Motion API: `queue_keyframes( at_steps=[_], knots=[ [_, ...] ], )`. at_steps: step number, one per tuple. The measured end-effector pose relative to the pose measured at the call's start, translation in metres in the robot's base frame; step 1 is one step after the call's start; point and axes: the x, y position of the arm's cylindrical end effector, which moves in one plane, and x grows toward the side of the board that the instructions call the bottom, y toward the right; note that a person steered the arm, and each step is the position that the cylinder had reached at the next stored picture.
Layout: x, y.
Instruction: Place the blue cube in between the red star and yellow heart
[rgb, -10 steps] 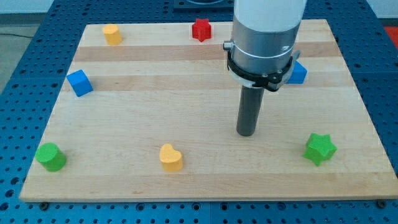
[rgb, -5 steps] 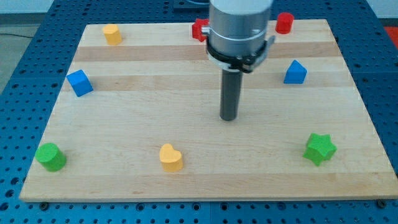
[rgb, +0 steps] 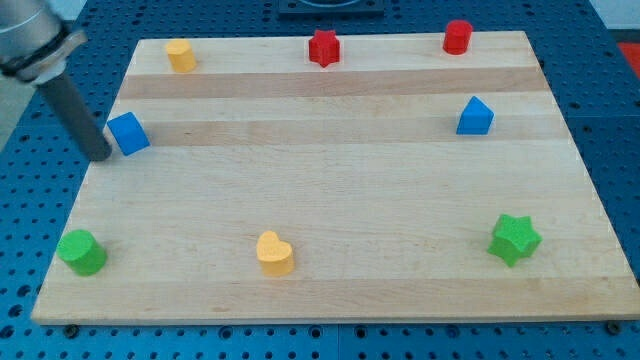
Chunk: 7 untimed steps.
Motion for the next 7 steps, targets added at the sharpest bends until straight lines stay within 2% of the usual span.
queue_keyframes(
  at_steps=[1,2,4,5,6,7],
  knots=[
    [-0.039,-0.003],
    [-0.060,0.028],
    [-0.062,0.082],
    [-0.037,0.143],
    [-0.105,0.042],
    [-0.050,-0.014]
  ],
)
